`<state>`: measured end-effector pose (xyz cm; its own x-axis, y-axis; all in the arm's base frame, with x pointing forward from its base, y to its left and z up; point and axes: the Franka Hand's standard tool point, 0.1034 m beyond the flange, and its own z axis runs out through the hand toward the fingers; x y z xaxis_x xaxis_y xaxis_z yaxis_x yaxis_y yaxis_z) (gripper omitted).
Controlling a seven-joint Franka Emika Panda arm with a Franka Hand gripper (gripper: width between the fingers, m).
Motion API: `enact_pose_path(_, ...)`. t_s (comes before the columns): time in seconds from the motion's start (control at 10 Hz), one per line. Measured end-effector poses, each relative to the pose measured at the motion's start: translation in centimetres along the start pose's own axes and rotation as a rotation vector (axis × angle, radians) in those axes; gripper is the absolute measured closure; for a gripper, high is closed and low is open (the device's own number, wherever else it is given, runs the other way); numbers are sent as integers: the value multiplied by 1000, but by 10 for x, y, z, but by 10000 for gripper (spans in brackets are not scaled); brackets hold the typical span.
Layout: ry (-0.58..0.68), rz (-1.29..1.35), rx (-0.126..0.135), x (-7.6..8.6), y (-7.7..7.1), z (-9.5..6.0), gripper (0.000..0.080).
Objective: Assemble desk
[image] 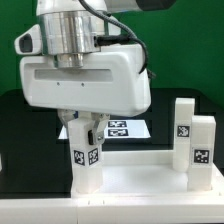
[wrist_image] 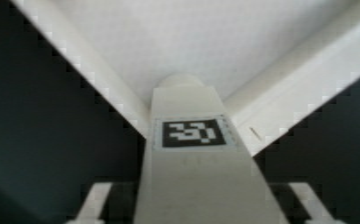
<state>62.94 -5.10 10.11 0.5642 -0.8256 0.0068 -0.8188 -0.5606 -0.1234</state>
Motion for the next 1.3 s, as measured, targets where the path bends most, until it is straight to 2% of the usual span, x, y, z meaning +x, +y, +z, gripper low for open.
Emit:
enact_pose_path(0.3,-21,538,44,2,2,0,514)
enact_pose_path(0.5,-42,668,30,0,0,0,513)
enact_pose_path(0.8,-44,714,25,0,0,1,512)
enact_pose_path(0.9,-42,668,27,0,0,1,318)
enact_pose_path(1.0,-24,494,39,0,1,2,207)
enact_pose_path(1.1,-6,346,50,2,0,1,207)
enact_pose_path(1.2,1,175,54,-1,-5,-3,162)
enact_pose_path(1.3,11,100,45,-4,-7,-5,153)
